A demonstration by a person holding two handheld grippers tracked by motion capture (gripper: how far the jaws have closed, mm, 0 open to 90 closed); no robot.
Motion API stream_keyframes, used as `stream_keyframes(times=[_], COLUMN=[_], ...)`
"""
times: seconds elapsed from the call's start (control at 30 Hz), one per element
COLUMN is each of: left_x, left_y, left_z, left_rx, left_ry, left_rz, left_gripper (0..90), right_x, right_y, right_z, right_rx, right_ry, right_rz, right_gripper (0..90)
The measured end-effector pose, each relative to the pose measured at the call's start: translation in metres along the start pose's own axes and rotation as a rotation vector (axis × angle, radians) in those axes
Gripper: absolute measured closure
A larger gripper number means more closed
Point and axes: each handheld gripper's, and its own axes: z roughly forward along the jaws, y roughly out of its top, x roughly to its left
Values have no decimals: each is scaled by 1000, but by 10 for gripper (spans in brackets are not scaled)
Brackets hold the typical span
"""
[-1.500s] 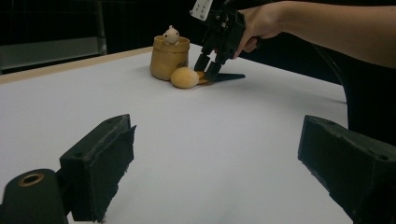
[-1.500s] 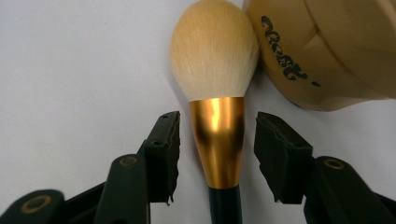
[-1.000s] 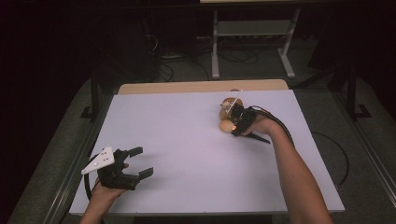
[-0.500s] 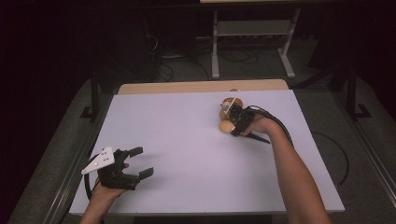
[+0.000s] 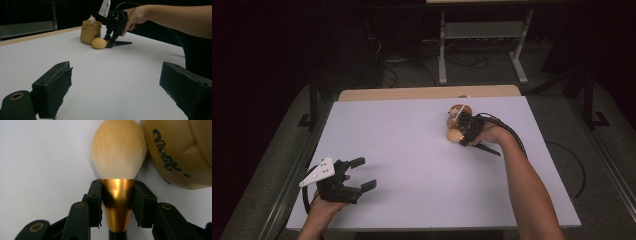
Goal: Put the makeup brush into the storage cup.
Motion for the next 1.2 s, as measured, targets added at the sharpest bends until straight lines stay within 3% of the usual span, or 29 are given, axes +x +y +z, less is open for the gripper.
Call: stream_keyframes(times=[0.6, 1.2], left_x=[0, -1], left_y=[0, 0], left_z=[0, 1], left_rx=[5, 8], left_ry=[2, 1], left_rz=[3, 0], left_gripper=[100, 100], right_x=[1, 8], right_y=[-4, -8], right_z=[-7, -23], right_rx=[-26, -133], right_ry=[-1, -12], right_rz=[14, 14], right_gripper=[621, 622])
